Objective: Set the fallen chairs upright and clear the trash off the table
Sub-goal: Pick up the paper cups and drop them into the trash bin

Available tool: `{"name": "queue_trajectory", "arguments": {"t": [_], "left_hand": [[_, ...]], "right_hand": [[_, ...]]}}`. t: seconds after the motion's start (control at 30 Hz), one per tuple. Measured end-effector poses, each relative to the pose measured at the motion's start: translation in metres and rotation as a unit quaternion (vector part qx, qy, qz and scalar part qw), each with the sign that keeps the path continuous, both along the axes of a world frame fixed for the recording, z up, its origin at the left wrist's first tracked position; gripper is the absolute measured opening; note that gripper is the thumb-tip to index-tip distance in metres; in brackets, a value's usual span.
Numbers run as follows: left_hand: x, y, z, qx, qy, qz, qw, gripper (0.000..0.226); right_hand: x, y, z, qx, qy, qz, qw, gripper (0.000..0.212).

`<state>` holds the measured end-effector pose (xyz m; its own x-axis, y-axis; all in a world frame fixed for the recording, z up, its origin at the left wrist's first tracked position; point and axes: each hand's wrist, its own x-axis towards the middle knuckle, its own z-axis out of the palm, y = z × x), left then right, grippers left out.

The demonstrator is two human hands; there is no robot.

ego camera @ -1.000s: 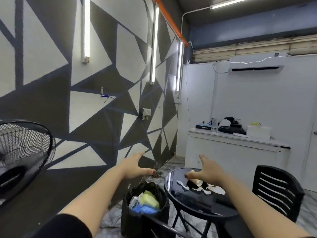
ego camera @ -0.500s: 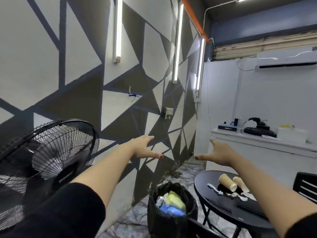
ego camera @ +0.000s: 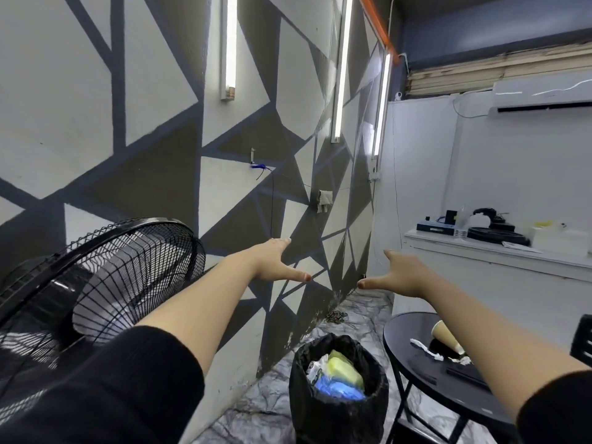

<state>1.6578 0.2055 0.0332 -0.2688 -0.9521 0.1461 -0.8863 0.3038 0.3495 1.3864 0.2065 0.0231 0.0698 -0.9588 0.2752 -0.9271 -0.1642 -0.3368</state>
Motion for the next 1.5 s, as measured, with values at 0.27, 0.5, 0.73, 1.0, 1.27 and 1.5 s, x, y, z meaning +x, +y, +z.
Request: {"name": "queue_trajectory", "arguments": {"t": [0.27,0.5,0.73,1.0,1.27,1.5], "left_hand": [[-0.005,-0.074,-0.003,-0.003,-0.013,-0.007,1.000,0.103],[-0.020,-0.161,0.007,-0.014,-0.021,-0.013,1.000,0.103],[-0.047,-0.237,0.003,-0.025,-0.015,-0.043,0.999,0.103],[-0.087,-0.318,-0.002,-0.015,-0.009,-0.094,0.995,0.102],[-0.142,-0.427,0.001,-0.017,-0.014,-0.185,0.982,0.101],[-0.191,-0.511,0.012,-0.016,-0.003,-0.261,0.965,0.105]], "right_hand": [[0.008,-0.076,-0.006,0.005,0.003,-0.003,1.000,0.101],[-0.001,-0.161,0.008,-0.001,0.007,-0.011,1.000,0.101],[-0.023,-0.231,0.014,-0.010,0.002,-0.024,1.000,0.097],[-0.051,-0.291,0.002,-0.008,0.009,-0.061,0.998,0.104],[-0.098,-0.357,0.002,0.005,0.014,-0.138,0.990,0.111],[-0.139,-0.402,0.011,-0.011,-0.008,-0.203,0.979,0.114]]}}
